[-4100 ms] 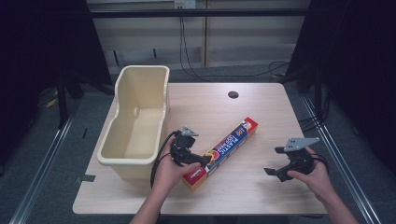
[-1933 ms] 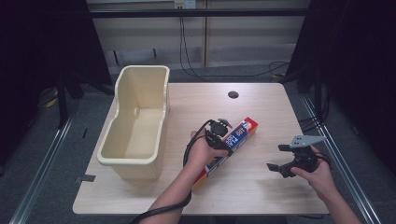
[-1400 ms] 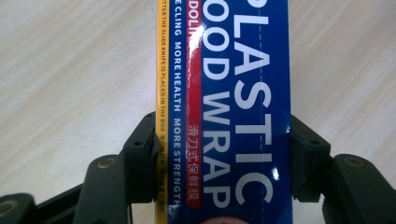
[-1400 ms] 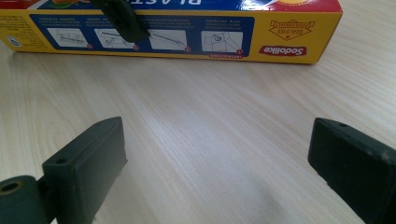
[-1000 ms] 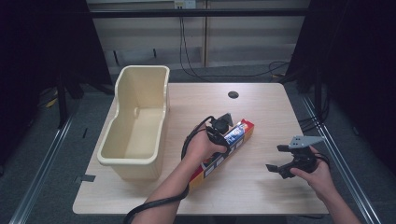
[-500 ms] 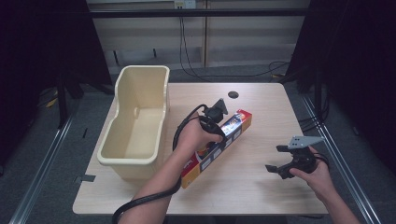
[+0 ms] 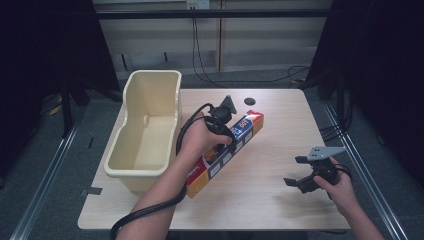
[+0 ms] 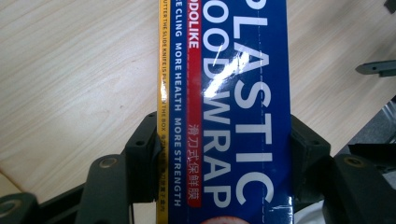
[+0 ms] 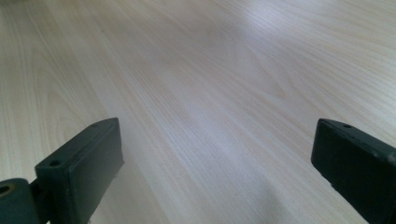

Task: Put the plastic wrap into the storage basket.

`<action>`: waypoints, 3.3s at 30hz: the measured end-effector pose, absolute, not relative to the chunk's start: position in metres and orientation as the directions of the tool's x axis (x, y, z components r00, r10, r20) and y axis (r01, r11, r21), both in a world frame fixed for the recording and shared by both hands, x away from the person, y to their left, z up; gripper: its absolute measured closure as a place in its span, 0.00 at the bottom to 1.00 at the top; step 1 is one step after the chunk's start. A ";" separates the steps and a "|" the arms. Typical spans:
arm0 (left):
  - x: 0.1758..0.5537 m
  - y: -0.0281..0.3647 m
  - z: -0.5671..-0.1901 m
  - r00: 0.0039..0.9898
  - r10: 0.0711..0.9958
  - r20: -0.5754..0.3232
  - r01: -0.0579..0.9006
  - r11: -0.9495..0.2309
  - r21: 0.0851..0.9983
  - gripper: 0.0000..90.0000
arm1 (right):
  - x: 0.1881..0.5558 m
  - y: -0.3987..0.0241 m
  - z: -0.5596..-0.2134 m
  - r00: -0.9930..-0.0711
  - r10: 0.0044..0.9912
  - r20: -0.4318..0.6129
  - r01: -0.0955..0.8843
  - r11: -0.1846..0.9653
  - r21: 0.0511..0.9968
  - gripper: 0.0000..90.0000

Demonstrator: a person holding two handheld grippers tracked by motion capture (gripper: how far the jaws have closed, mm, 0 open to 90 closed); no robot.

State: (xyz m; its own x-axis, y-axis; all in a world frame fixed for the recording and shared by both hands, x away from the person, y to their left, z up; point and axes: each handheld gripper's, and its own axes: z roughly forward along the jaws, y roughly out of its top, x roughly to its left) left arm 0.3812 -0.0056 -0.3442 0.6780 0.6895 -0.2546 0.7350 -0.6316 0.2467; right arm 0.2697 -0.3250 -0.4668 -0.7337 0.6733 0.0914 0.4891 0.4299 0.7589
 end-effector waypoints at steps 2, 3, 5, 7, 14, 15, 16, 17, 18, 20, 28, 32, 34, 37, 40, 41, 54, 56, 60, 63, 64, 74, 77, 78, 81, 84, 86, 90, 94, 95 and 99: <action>0.381 -0.004 -0.341 0.678 0.691 -0.250 0.735 -0.634 0.242 0.45 | 0.269 -0.324 -0.466 -0.733 0.674 0.090 0.487 0.429 0.760 0.02; 0.381 -0.004 -0.339 0.675 0.696 -0.245 0.738 -0.630 0.243 0.45 | 0.270 -0.324 -0.467 -0.736 0.671 0.089 0.484 0.430 0.763 0.02; 0.382 -0.003 -0.337 0.667 0.703 -0.246 0.745 -0.622 0.242 0.45 | 0.270 -0.323 -0.467 -0.740 0.667 0.089 0.483 0.433 0.761 0.02; 0.382 -0.001 -0.333 0.665 0.704 -0.248 0.746 -0.620 0.241 0.45 | 0.270 -0.323 -0.467 -0.739 0.668 0.086 0.481 0.435 0.761 0.02; 0.384 0.006 -0.322 0.651 0.715 -0.255 0.759 -0.606 0.238 0.45 | 0.269 -0.323 -0.467 -0.743 0.663 0.092 0.480 0.432 0.764 0.02; 0.385 0.007 -0.320 0.650 0.715 -0.259 0.760 -0.604 0.238 0.45 | 0.269 -0.323 -0.467 -0.743 0.663 0.092 0.480 0.433 0.763 0.02; 0.385 0.008 -0.319 0.646 0.719 -0.257 0.763 -0.604 0.231 0.45 | 0.269 -0.323 -0.467 -0.743 0.663 0.091 0.480 0.434 0.762 0.02; 0.385 0.009 -0.318 0.645 0.720 -0.258 0.764 -0.601 0.234 0.45 | 0.269 -0.323 -0.467 -0.742 0.665 0.088 0.480 0.435 0.762 0.02; 0.385 0.010 -0.316 0.644 0.720 -0.258 0.765 -0.601 0.232 0.45 | 0.269 -0.323 -0.467 -0.743 0.664 0.089 0.480 0.435 0.762 0.02; 0.385 0.011 -0.314 0.638 0.727 -0.253 0.770 -0.593 0.236 0.45 | 0.269 -0.323 -0.467 -0.746 0.660 0.091 0.477 0.435 0.764 0.02; 0.387 0.018 -0.301 0.617 0.742 -0.263 0.787 -0.575 0.223 0.45 | 0.269 -0.322 -0.467 -0.746 0.661 0.087 0.478 0.439 0.761 0.02; 0.387 0.022 -0.294 0.597 0.756 -0.268 0.802 -0.557 0.216 0.45 | 0.269 -0.321 -0.466 -0.747 0.659 0.086 0.476 0.440 0.761 0.02; 0.387 0.025 -0.292 0.596 0.757 -0.268 0.803 -0.553 0.222 0.45 | 0.269 -0.320 -0.466 -0.747 0.660 0.087 0.478 0.441 0.760 0.02; 0.389 0.029 -0.288 0.585 0.763 -0.275 0.811 -0.542 0.219 0.45 | 0.270 -0.320 -0.467 -0.746 0.660 0.087 0.479 0.442 0.758 0.02; 0.390 0.032 -0.283 0.576 0.773 -0.266 0.817 -0.534 0.217 0.45 | 0.270 -0.319 -0.467 -0.748 0.658 0.089 0.479 0.441 0.759 0.02; 0.390 0.033 -0.281 0.573 0.775 -0.266 0.819 -0.531 0.218 0.45 | 0.271 -0.319 -0.467 -0.749 0.657 0.086 0.476 0.443 0.760 0.02; 0.393 0.053 -0.258 0.523 0.808 -0.272 0.851 -0.474 0.227 0.45 | 0.270 -0.318 -0.467 -0.754 0.650 0.093 0.479 0.448 0.755 0.02; 0.393 0.056 -0.255 0.507 0.816 -0.278 0.860 -0.458 0.224 0.45 | 0.270 -0.318 -0.467 -0.755 0.649 0.094 0.479 0.447 0.756 0.02; 0.395 0.064 -0.248 0.510 0.821 -0.256 0.857 -0.462 0.228 0.45 | 0.270 -0.317 -0.466 -0.754 0.651 0.090 0.476 0.447 0.757 0.02; 0.394 0.069 -0.243 0.484 0.836 -0.260 0.872 -0.433 0.231 0.45 | 0.270 -0.317 -0.466 -0.753 0.652 0.088 0.477 0.449 0.756 0.02; 0.394 0.070 -0.242 0.479 0.837 -0.264 0.874 -0.426 0.233 0.45 | 0.270 -0.317 -0.467 -0.754 0.651 0.086 0.474 0.449 0.758 0.02; 0.396 0.088 -0.228 0.449 0.859 -0.247 0.888 -0.397 0.233 0.45 | 0.270 -0.317 -0.467 -0.752 0.654 0.083 0.474 0.448 0.758 0.02; 0.396 0.094 -0.225 0.430 0.869 -0.246 0.895 -0.375 0.242 0.45 | 0.270 -0.317 -0.467 -0.752 0.654 0.085 0.474 0.446 0.759 0.02; 0.395 0.095 -0.224 0.417 0.874 -0.251 0.901 -0.360 0.243 0.45 | 0.270 -0.317 -0.467 -0.752 0.654 0.085 0.474 0.447 0.759 0.02; 0.396 0.100 -0.221 0.411 0.879 -0.240 0.903 -0.358 0.236 0.45 | 0.270 -0.317 -0.467 -0.752 0.655 0.076 0.469 0.450 0.760 0.02; 0.396 0.104 -0.219 0.395 0.886 -0.243 0.909 -0.339 0.241 0.45 | 0.270 -0.316 -0.467 -0.753 0.653 0.081 0.472 0.450 0.758 0.02; 0.395 0.107 -0.218 0.387 0.891 -0.237 0.912 -0.331 0.243 0.45 | 0.269 -0.316 -0.467 -0.754 0.652 0.082 0.474 0.453 0.755 0.02; 0.395 0.111 -0.215 0.367 0.898 -0.243 0.920 -0.313 0.234 0.45 | 0.270 -0.315 -0.467 -0.755 0.651 0.084 0.474 0.452 0.756 0.02; 0.395 0.116 -0.213 0.359 0.904 -0.231 0.922 -0.304 0.241 0.45 | 0.270 -0.316 -0.467 -0.753 0.654 0.074 0.468 0.454 0.758 0.02; 0.396 0.118 -0.212 0.361 0.905 -0.227 0.920 -0.306 0.244 0.45 | 0.270 -0.316 -0.467 -0.753 0.654 0.076 0.470 0.453 0.757 0.02; 0.396 0.124 -0.210 0.335 0.913 -0.234 0.930 -0.281 0.239 0.45 | 0.270 -0.315 -0.467 -0.754 0.652 0.076 0.470 0.455 0.756 0.02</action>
State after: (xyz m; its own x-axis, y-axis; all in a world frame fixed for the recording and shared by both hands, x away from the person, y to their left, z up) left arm 0.3955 0.1235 -0.2098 0.3354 0.9127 -0.2336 0.9297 -0.2805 0.2388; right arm 0.2700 -0.3153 -0.4672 -0.7541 0.6523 0.0762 0.4703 0.4554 0.7559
